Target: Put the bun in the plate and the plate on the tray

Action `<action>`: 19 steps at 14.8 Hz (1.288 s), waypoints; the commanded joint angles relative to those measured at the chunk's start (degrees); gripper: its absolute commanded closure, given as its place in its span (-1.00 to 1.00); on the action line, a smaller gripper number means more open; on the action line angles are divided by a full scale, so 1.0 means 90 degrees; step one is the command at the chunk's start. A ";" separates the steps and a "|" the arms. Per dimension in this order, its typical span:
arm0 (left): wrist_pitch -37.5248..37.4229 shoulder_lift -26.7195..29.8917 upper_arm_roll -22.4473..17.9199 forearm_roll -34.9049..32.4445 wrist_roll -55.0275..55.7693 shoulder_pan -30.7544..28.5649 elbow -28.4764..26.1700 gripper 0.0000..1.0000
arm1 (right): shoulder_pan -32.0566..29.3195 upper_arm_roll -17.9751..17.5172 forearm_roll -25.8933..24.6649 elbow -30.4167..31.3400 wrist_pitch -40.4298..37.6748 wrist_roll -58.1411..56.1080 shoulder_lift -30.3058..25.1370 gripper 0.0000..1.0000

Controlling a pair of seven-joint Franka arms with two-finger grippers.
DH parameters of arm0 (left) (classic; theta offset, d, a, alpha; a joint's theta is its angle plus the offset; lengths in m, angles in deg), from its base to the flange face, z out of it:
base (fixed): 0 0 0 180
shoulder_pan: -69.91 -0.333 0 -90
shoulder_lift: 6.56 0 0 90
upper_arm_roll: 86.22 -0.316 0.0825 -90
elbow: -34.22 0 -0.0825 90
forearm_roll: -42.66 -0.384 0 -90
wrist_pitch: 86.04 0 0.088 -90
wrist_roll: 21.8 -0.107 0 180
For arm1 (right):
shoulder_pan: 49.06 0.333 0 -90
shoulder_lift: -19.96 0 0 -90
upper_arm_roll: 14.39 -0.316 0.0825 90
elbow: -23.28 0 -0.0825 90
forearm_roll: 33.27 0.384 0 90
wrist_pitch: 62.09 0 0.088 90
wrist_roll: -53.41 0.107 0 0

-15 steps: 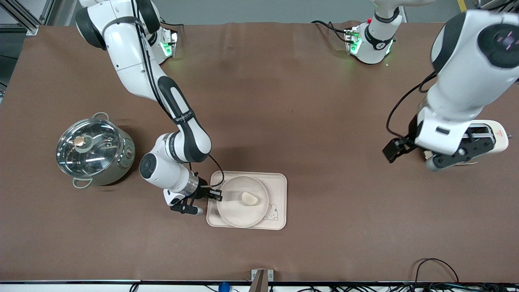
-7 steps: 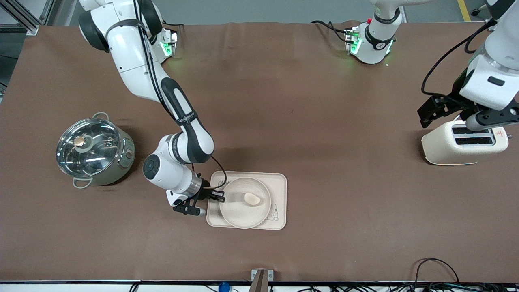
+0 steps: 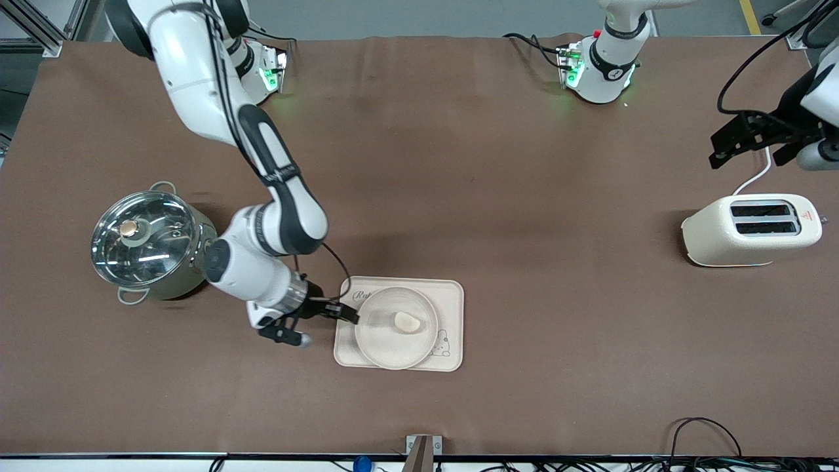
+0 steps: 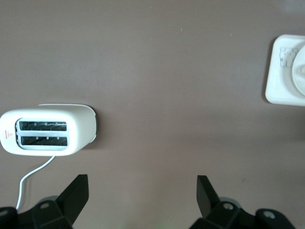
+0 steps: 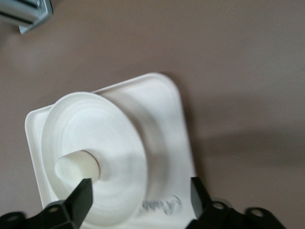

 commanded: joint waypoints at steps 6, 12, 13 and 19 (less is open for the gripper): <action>0.0029 0.1031 -0.0433 0.0104 -0.0103 0.0398 -0.1136 -1.00 | -0.0166 0.1680 -0.3125 0.0572 -0.3500 -0.0678 -0.3024 -1.00; 0.0020 0.1060 -0.0413 0.0124 -0.0152 0.0320 -0.1175 -1.00 | -0.0826 0.2260 -0.4015 -0.0189 -0.4888 -0.1453 -0.3914 -1.00; -0.0019 0.1060 -0.0404 0.0124 -0.0142 0.0330 -0.1165 -1.00 | -0.1284 0.1900 -0.4045 -0.0423 -0.5103 -0.1599 -0.3915 -1.00; -0.0058 0.0875 -0.0365 0.0036 -0.0113 0.0359 -0.0941 -1.00 | -0.3951 -0.1126 -0.4836 -0.0767 -0.5447 -0.1825 -0.3993 -1.00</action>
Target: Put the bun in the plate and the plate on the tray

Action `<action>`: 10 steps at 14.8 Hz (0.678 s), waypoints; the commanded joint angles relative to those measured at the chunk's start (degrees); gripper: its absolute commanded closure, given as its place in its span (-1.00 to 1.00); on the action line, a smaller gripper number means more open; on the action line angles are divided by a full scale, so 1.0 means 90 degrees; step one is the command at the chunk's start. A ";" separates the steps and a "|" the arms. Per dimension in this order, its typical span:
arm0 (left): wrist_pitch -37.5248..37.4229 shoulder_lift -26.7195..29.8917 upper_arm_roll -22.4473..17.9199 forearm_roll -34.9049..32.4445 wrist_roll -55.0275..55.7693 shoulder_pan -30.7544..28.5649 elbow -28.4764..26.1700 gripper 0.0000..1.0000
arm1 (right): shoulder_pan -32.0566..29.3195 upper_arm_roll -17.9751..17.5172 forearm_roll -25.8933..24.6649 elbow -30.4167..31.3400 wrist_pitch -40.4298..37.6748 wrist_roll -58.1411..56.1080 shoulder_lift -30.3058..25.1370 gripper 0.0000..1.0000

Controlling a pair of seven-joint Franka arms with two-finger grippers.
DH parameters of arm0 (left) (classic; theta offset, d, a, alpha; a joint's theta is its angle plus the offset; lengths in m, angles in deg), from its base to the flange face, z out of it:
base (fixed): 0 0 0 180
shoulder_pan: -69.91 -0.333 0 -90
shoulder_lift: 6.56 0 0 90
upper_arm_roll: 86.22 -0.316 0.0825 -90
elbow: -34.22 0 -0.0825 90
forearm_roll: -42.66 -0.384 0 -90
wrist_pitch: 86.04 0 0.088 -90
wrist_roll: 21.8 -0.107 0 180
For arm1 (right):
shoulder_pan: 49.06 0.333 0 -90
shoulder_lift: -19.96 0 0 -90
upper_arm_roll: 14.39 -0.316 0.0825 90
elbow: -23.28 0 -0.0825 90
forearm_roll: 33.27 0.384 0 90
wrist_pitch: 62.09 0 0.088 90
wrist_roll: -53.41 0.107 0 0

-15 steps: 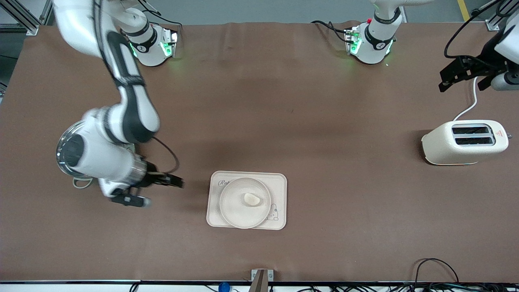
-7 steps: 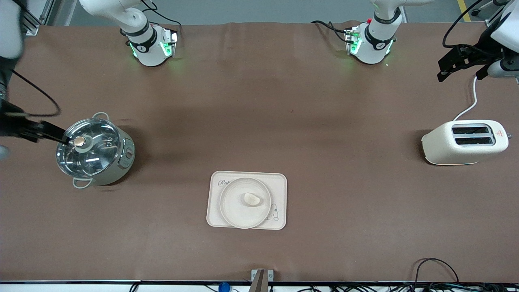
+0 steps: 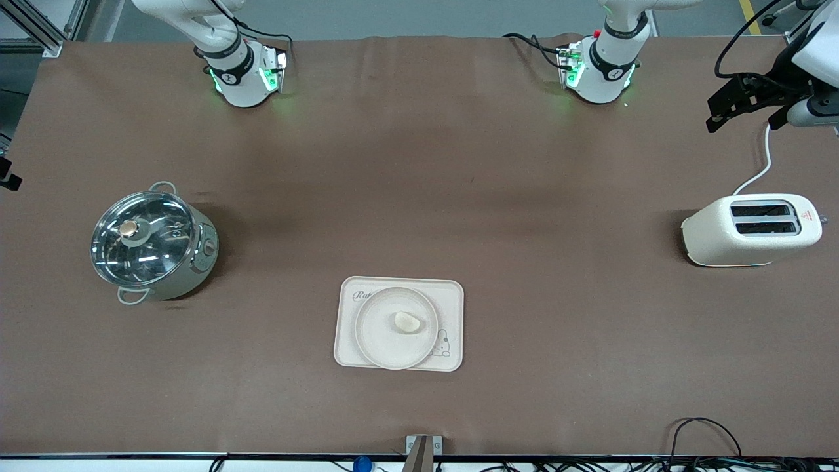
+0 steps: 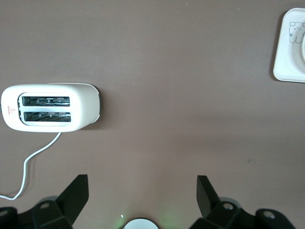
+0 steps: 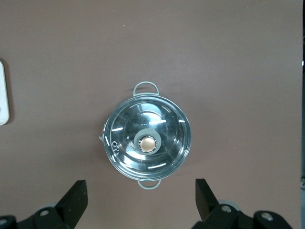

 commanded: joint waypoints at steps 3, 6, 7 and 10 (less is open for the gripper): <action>-0.0058 -0.0078 0.0016 0.0012 -0.0068 0.0011 0.0140 -1.00 | -0.1597 -0.1998 -0.0221 -0.0043 -0.0054 0.0014 -0.0016 -1.00; -0.0097 -0.0068 0.0016 0.0022 -0.0068 0.0011 0.0140 -1.00 | -0.1483 -0.2021 -0.0221 -0.0034 -0.0093 0.0014 -0.0045 -1.00; -0.0088 -0.0078 0.0016 0.0022 -0.0068 0.0011 0.0159 -1.00 | -0.1337 -0.1904 -0.0221 -0.0024 -0.0113 0.0024 -0.0075 -1.00; -0.0097 -0.0078 0.0006 0.0022 -0.0068 -0.0018 0.0189 -1.00 | -0.0664 -0.1231 -0.0152 -0.0024 -0.0123 0.0053 -0.0104 -1.00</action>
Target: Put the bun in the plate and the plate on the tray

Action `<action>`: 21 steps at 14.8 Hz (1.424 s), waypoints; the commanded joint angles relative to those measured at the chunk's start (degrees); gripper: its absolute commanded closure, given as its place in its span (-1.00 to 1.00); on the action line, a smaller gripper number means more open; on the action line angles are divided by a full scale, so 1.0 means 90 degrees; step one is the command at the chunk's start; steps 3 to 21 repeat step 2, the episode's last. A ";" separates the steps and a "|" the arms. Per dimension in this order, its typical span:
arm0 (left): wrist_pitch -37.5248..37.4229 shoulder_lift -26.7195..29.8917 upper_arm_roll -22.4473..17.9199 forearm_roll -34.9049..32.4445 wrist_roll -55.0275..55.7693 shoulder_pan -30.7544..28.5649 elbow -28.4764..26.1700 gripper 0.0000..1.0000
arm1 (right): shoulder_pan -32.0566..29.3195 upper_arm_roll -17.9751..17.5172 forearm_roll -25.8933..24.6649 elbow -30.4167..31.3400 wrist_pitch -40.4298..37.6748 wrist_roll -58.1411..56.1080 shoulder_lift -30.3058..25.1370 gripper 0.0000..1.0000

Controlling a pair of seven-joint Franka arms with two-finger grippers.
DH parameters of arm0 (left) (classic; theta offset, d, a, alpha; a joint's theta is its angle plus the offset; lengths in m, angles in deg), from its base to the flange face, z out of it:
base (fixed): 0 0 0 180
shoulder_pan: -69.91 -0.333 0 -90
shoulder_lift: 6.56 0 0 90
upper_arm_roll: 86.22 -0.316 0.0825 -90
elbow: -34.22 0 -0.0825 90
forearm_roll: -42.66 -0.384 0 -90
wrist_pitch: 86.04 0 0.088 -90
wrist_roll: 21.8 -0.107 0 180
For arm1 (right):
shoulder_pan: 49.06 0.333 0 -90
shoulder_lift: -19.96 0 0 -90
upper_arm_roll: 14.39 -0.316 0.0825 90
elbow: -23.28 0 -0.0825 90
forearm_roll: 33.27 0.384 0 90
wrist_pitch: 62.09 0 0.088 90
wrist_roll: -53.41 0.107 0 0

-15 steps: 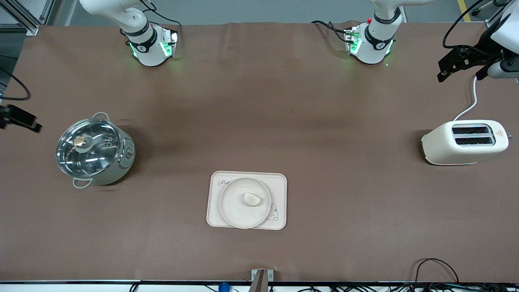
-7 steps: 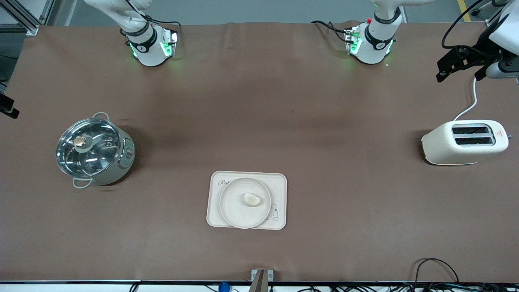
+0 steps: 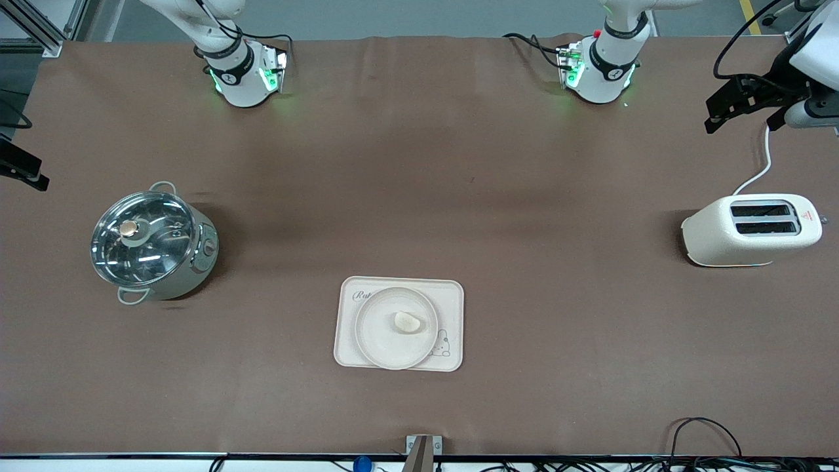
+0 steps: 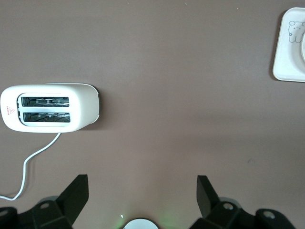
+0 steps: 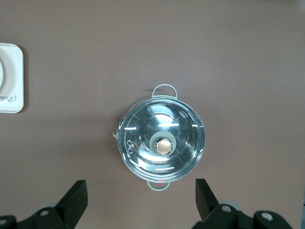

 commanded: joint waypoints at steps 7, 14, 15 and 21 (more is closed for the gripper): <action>-0.0097 -0.0048 0.0000 0.0022 -0.0068 -0.0036 0.0166 -1.00 | 0.0503 0.0471 -0.0053 -0.0009 -0.0096 0.0008 -0.0105 -1.00; -0.0097 -0.0048 0.0000 0.0022 -0.0068 -0.0036 0.0166 -1.00 | 0.0503 0.0471 -0.0053 -0.0009 -0.0096 0.0008 -0.0105 -1.00; -0.0097 -0.0048 0.0000 0.0022 -0.0068 -0.0036 0.0166 -1.00 | 0.0503 0.0471 -0.0053 -0.0009 -0.0096 0.0008 -0.0105 -1.00; -0.0097 -0.0048 0.0000 0.0022 -0.0068 -0.0036 0.0166 -1.00 | 0.0503 0.0471 -0.0053 -0.0009 -0.0096 0.0008 -0.0105 -1.00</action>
